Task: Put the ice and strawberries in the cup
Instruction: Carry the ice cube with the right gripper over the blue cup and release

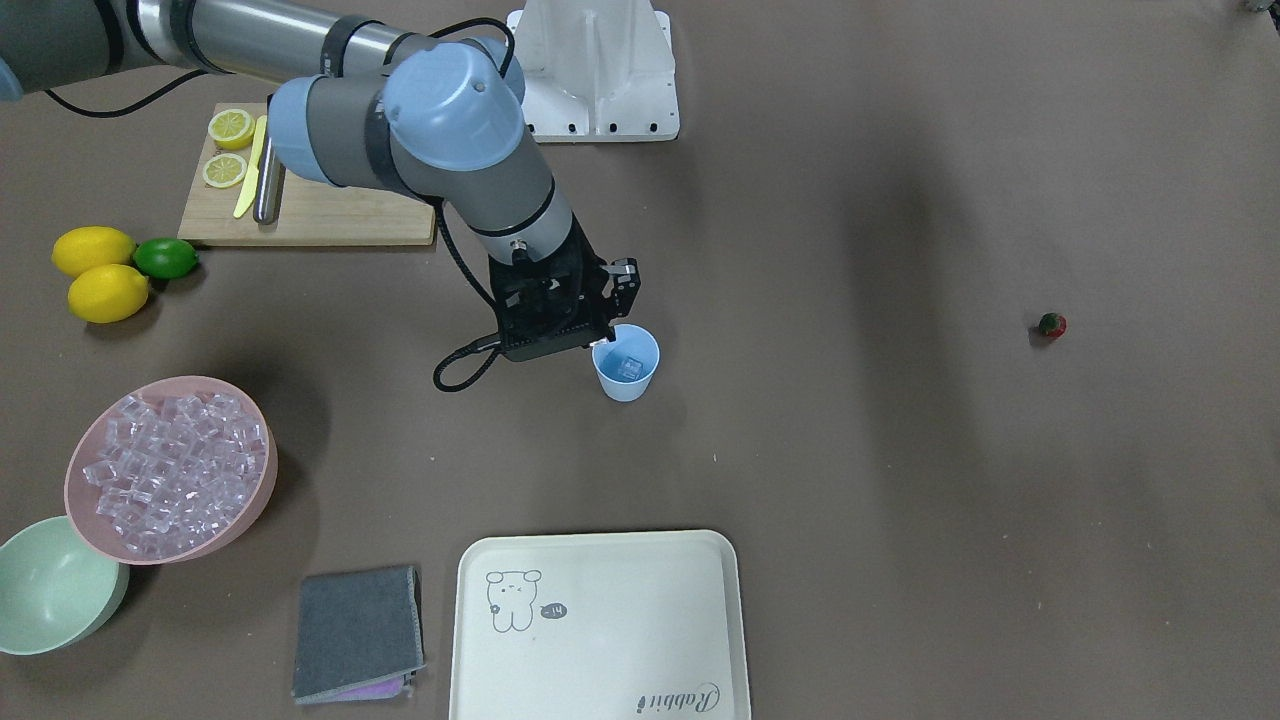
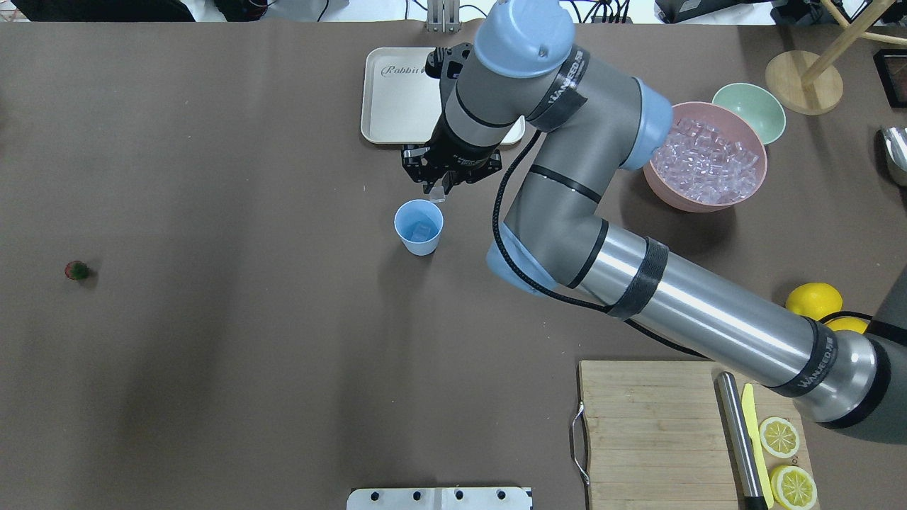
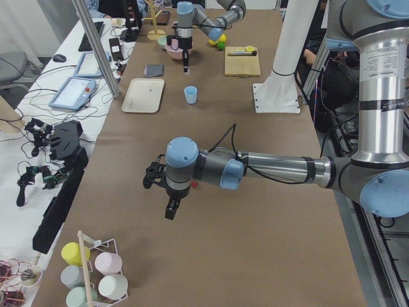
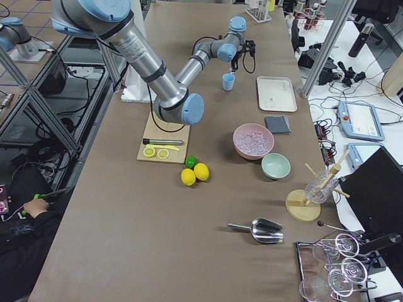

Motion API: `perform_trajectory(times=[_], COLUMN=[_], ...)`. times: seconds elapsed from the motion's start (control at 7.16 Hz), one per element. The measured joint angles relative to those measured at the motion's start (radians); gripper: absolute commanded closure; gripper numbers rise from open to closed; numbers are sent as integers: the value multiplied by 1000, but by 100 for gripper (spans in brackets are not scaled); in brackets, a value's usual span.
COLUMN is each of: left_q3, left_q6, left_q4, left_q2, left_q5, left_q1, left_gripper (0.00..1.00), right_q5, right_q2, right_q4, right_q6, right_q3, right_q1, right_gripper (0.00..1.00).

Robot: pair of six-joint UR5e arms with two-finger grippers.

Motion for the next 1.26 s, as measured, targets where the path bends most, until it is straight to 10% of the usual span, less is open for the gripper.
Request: perform_trajectory(times=[0.42, 0.7, 1.26], left_q3=[4, 15, 5], left_q6=[0, 0, -1], left_q4=[0, 1, -2], left_q2=[-7, -16, -32], left_q5=[0, 0, -2], left_q1=[0, 1, 1], left_gripper=[2, 2, 2], right_q5=[-36, -38, -28], right_q2=[10, 12, 12], right_q4=[55, 74, 63], right_q6=[17, 38, 72], right_q3=[-82, -101, -50], right_q1=[-36, -45, -40], right_gripper=[100, 1, 0])
